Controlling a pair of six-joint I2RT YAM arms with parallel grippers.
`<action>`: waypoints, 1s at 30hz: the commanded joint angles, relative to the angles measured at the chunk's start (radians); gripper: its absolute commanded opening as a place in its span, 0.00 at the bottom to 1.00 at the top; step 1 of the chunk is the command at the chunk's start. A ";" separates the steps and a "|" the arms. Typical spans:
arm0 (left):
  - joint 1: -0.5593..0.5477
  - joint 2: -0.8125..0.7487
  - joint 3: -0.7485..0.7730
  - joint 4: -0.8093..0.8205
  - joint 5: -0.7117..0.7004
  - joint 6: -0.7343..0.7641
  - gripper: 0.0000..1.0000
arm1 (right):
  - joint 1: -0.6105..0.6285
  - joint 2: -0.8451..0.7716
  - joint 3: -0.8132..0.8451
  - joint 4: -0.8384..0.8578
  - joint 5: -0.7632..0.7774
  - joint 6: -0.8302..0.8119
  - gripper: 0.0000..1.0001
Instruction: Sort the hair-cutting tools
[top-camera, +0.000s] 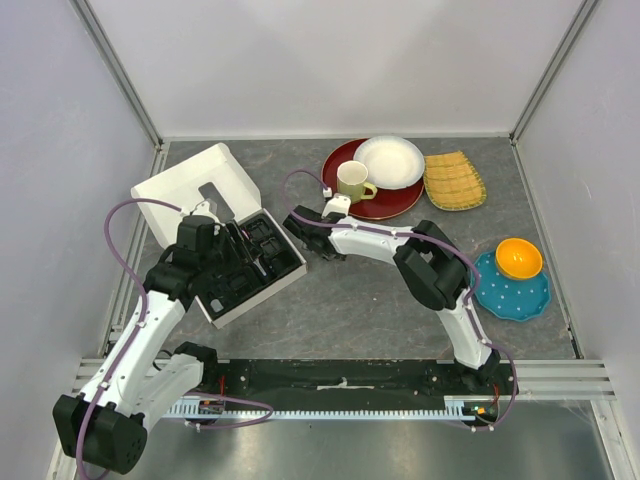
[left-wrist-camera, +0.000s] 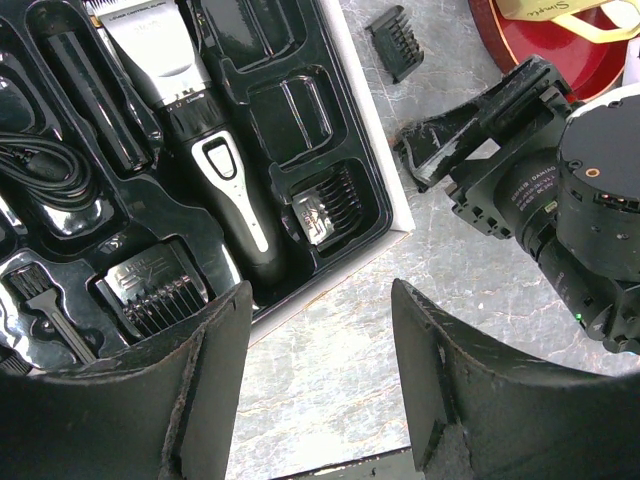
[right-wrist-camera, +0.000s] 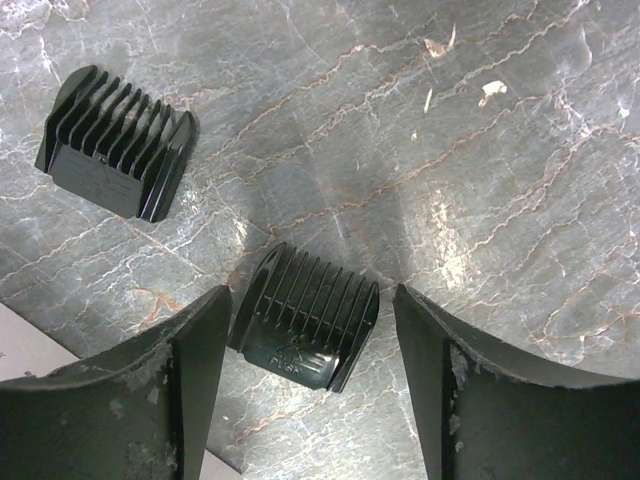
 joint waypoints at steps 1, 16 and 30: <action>0.003 0.000 0.003 0.024 0.014 0.032 0.65 | 0.007 -0.004 -0.038 -0.040 -0.071 0.022 0.79; 0.003 -0.003 0.000 0.025 0.015 0.031 0.65 | 0.005 -0.021 -0.064 -0.055 -0.102 0.165 0.89; 0.005 -0.014 0.000 0.024 0.020 0.035 0.65 | 0.007 0.088 0.012 -0.109 -0.125 0.120 0.83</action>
